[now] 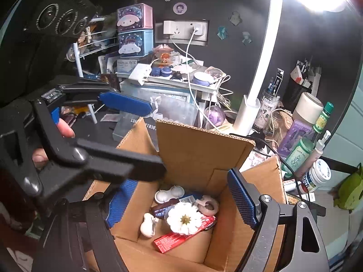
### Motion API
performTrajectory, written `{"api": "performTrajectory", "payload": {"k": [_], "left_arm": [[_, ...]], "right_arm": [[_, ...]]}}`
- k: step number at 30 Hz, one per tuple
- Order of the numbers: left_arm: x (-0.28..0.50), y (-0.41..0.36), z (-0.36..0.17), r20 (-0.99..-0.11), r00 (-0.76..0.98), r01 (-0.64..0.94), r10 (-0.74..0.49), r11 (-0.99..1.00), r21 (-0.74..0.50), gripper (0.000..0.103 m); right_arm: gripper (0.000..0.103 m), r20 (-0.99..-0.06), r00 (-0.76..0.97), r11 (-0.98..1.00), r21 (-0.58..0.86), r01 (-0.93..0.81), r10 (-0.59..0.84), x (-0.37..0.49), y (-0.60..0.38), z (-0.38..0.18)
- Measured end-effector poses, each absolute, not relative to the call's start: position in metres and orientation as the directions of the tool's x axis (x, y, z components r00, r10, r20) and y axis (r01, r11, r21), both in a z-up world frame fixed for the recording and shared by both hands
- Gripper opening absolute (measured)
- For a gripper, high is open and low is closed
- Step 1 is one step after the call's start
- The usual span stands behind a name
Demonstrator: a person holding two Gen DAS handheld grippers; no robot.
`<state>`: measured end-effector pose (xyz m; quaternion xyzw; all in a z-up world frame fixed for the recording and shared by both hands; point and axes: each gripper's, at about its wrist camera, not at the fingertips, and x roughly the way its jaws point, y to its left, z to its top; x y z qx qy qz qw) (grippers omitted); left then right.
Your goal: Organize objects
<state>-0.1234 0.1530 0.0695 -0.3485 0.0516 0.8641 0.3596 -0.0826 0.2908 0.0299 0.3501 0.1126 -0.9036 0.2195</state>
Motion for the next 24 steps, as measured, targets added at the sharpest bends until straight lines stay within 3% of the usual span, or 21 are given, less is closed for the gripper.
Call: {"api": "performTrajectory", "payload": {"k": [5, 8, 14, 17, 24], "left_arm": [[-0.104, 0.135, 0.075, -0.597, -0.58, -0.61, 0.554, -0.781, -0.133, 0.086], [-0.093, 0.123, 0.077, -0.574, -0.652, -0.543, 0.496, -0.833, -0.104, 0.099], [-0.068, 0.101, 0.077, -0.52, -0.771, -0.407, 0.369, -0.912, -0.044, 0.099], [-0.057, 0.092, 0.076, -0.493, -0.801, -0.364, 0.34, -0.93, -0.049, 0.1], [-0.038, 0.082, 0.069, -0.457, -0.832, -0.306, 0.313, -0.948, -0.091, 0.1]], "right_arm": [[0.08, -0.668, -0.67, -0.87, -0.066, 0.488, -0.324, -0.077, 0.289, 0.03], [0.093, -0.642, -0.68, -0.855, -0.073, 0.514, -0.354, -0.07, 0.288, 0.032], [0.094, -0.593, -0.697, -0.834, -0.077, 0.547, -0.403, -0.057, 0.287, 0.035], [0.103, -0.567, -0.694, -0.824, -0.046, 0.564, -0.443, -0.051, 0.287, 0.037], [0.103, -0.442, -0.735, -0.798, -0.068, 0.599, -0.514, -0.029, 0.289, 0.043]]}}
